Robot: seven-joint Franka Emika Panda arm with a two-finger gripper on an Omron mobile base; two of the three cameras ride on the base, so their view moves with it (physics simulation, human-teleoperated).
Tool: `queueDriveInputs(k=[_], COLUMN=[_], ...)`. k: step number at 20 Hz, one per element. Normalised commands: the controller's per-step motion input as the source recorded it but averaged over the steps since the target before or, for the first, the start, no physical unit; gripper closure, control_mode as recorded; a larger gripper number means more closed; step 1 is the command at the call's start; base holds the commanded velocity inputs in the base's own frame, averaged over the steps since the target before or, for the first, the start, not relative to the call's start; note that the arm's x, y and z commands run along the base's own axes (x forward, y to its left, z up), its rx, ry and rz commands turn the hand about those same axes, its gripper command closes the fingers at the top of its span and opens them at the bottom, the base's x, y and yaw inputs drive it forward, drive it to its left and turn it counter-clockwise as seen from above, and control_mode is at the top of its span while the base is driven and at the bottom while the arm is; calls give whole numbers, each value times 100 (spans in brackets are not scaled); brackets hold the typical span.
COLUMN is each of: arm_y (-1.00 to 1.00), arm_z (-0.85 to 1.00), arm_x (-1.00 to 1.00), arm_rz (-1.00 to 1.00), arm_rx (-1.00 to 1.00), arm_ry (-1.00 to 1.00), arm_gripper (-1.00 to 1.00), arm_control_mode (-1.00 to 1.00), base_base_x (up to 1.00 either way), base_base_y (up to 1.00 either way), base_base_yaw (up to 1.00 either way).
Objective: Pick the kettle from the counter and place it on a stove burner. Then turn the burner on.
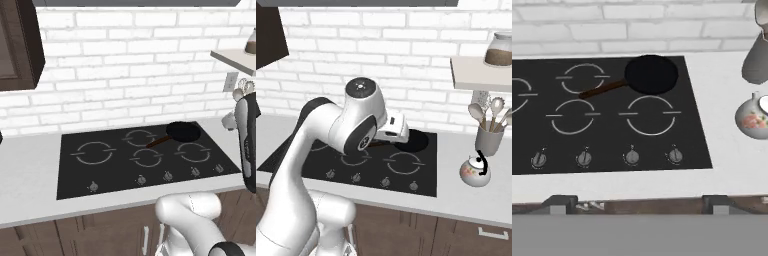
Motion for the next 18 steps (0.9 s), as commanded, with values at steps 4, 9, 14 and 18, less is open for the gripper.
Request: queueDriveInputs(k=[4, 9, 14, 18], arm_y=[-100, -100, -100, -100], arm_z=[-1, -1, -15, -48], arm_x=[-68, -12, 36, 74], arm_rz=[0, -2, 0, 4], arm_rx=[-4, 0, 0, 1], arm_ry=[-5, 0, 11, 14], arm_gripper=[-100, -100, -100, -100], arm_control_mode=[-100, -100, -100, -100], base_base_x=[0, 0, 0, 0], base_base_y=[0, 0, 0, 0], base_base_yaw=[0, 0, 0, 0])
